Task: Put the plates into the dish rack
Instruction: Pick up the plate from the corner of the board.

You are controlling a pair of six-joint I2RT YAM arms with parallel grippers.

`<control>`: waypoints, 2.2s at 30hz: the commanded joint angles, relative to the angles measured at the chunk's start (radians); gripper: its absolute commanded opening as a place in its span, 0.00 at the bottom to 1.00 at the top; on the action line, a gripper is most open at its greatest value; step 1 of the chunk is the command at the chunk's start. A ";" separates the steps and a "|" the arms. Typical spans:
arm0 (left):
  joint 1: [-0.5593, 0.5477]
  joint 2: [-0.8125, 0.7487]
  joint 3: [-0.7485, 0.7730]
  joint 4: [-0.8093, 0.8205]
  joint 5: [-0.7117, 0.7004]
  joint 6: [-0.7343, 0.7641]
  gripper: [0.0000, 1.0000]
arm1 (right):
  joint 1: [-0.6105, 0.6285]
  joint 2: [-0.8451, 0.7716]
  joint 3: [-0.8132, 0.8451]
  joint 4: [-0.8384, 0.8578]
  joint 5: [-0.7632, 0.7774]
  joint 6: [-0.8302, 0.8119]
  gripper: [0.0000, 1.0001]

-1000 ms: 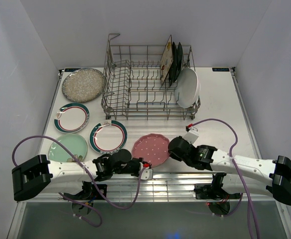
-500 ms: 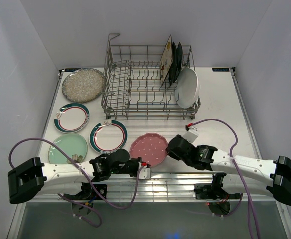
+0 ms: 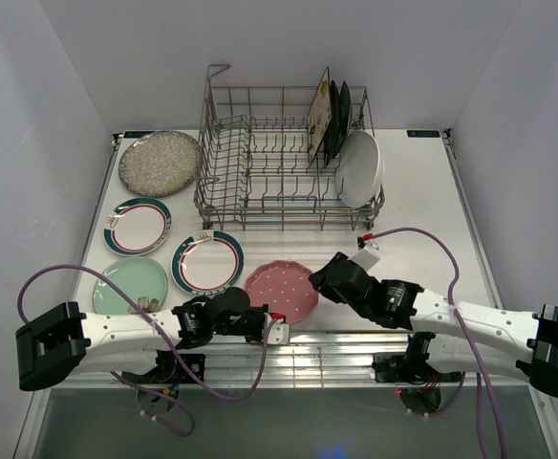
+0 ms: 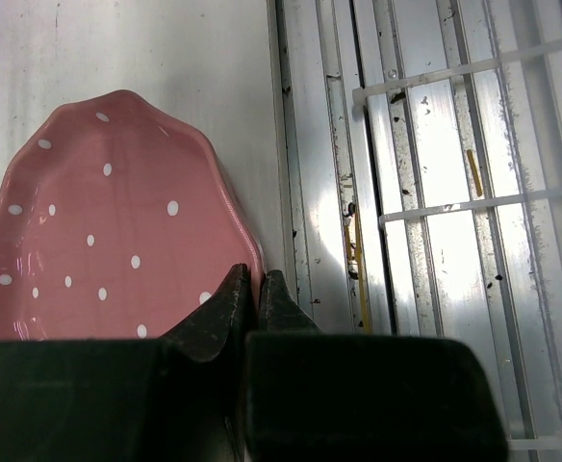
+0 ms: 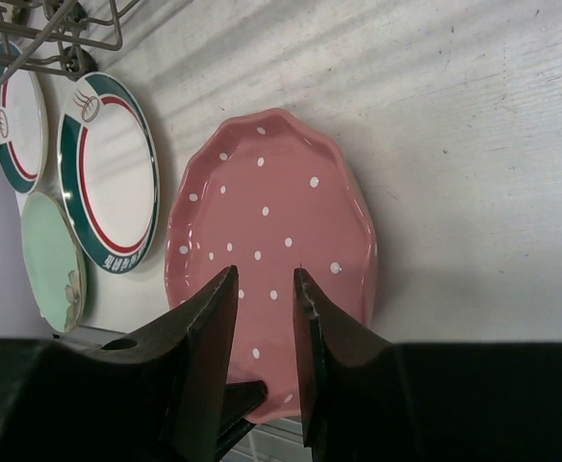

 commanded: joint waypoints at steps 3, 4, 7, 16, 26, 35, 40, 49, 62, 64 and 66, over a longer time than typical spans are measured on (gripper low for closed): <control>-0.001 -0.034 0.050 0.041 0.005 -0.011 0.00 | 0.005 -0.042 -0.009 0.025 0.047 0.002 0.37; -0.001 -0.036 0.050 0.040 0.005 -0.011 0.00 | 0.005 -0.048 -0.013 0.025 0.051 0.001 0.44; -0.001 -0.045 0.054 0.030 0.013 -0.015 0.00 | 0.005 -0.081 -0.039 0.025 0.068 -0.007 0.51; 0.001 -0.064 0.088 -0.006 0.033 -0.051 0.00 | 0.005 -0.224 -0.110 0.023 0.120 -0.099 0.61; 0.001 -0.088 0.165 -0.094 0.060 -0.090 0.00 | 0.005 -0.341 -0.176 0.005 0.146 -0.117 0.61; -0.001 -0.081 0.251 -0.189 0.120 -0.121 0.00 | 0.005 -0.401 -0.196 -0.027 0.155 -0.125 0.62; 0.001 -0.099 0.295 -0.238 0.120 -0.123 0.00 | 0.005 -0.414 -0.200 -0.035 0.157 -0.125 0.62; 0.001 -0.102 0.413 -0.321 0.097 -0.149 0.00 | 0.005 -0.421 -0.205 -0.036 0.162 -0.124 0.61; 0.001 -0.094 0.553 -0.384 0.143 -0.230 0.00 | 0.005 -0.462 -0.213 -0.105 0.189 -0.078 0.62; 0.001 -0.096 0.574 -0.390 0.152 -0.232 0.00 | 0.007 -0.479 -0.220 -0.112 0.195 -0.070 0.62; 0.002 -0.094 0.586 -0.393 0.151 -0.229 0.00 | 0.005 -0.491 -0.233 -0.113 0.200 -0.067 0.62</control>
